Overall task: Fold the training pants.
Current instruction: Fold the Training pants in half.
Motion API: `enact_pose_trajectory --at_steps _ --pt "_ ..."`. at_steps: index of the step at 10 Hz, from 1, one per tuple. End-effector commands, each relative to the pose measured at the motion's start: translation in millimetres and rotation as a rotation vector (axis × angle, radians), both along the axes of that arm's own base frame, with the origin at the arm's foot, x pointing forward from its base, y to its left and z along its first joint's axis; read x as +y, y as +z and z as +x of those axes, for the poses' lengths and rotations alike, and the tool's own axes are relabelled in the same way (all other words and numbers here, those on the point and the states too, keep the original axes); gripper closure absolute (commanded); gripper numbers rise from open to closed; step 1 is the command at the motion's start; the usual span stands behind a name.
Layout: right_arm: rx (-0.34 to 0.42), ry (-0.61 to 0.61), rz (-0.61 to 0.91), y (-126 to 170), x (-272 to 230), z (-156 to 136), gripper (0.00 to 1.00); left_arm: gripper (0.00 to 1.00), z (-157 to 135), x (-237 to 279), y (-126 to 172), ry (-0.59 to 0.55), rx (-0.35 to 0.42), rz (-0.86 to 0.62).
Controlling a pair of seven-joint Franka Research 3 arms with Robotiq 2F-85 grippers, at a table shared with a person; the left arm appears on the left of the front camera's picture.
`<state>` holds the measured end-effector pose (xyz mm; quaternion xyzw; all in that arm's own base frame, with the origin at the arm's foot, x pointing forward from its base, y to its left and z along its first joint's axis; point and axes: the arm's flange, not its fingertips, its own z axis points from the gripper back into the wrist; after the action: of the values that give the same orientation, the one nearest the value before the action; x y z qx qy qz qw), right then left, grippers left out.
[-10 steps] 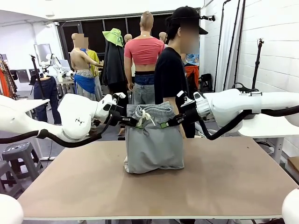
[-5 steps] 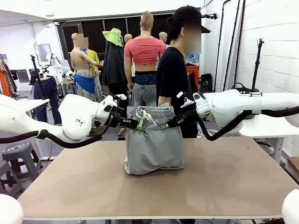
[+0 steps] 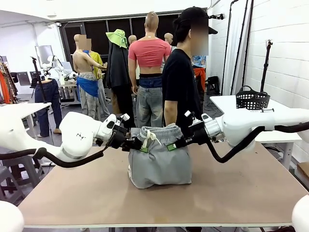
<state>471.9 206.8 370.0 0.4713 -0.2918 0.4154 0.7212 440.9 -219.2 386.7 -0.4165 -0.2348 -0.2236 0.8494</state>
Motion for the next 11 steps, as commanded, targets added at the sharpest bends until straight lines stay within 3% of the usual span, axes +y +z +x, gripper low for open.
enact_pose_trajectory --at_steps 1,5,7,10,11 --pt "0.093 -0.078 0.014 -15.7 -19.2 -11.0 1.00 1.00 0.3 10.7 -18.9 0.022 0.128 -0.014" --pt "0.173 -0.130 0.033 -41.9 -18.3 -4.6 1.00 1.00 24.6 6.8 -51.4 0.024 0.259 0.002" --pt "0.183 -0.195 0.040 -50.9 -19.9 15.5 1.00 1.00 50.5 5.0 -64.5 0.100 0.230 0.050" --pt "0.228 -0.258 0.018 -66.9 -21.1 40.0 1.00 1.00 73.9 3.6 -77.9 0.145 0.261 0.091" --pt "0.197 -0.229 -0.018 -60.6 -18.6 37.3 1.00 1.00 72.2 5.5 -75.8 0.149 0.259 0.070"
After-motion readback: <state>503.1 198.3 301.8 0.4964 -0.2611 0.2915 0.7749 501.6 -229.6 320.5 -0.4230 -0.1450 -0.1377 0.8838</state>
